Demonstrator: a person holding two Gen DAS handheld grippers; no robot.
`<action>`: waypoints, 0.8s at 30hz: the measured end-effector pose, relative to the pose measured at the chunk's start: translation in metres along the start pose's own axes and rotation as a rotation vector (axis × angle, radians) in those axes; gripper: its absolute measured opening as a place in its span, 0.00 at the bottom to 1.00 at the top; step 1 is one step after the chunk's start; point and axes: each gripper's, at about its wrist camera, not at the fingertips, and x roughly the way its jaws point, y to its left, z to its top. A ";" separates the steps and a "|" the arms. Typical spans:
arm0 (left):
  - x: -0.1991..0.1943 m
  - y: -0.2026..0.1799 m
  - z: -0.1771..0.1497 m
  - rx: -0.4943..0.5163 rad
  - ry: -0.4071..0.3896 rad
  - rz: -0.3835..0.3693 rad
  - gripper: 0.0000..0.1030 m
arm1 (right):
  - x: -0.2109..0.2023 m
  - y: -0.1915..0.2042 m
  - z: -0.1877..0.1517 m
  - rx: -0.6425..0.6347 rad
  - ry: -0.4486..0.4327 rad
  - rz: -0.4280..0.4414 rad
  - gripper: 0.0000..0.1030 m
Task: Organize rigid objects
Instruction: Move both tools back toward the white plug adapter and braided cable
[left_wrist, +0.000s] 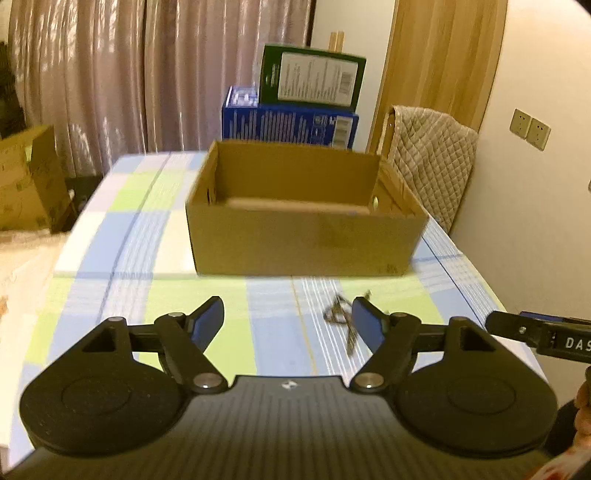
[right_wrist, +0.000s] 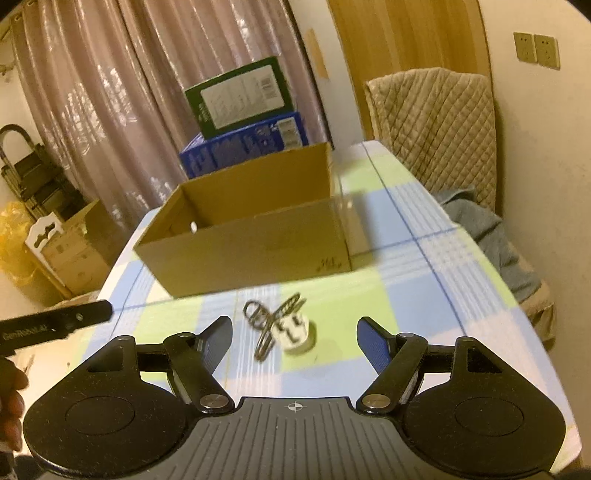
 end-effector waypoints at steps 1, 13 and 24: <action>-0.001 -0.001 -0.005 -0.007 0.007 -0.001 0.72 | -0.002 0.002 -0.004 -0.007 0.004 0.002 0.70; 0.001 -0.002 -0.031 -0.014 0.048 0.005 0.75 | -0.001 0.003 -0.021 -0.017 0.026 -0.006 0.70; 0.021 0.006 -0.027 0.000 0.058 0.009 0.75 | 0.026 0.001 -0.028 -0.055 0.051 -0.021 0.70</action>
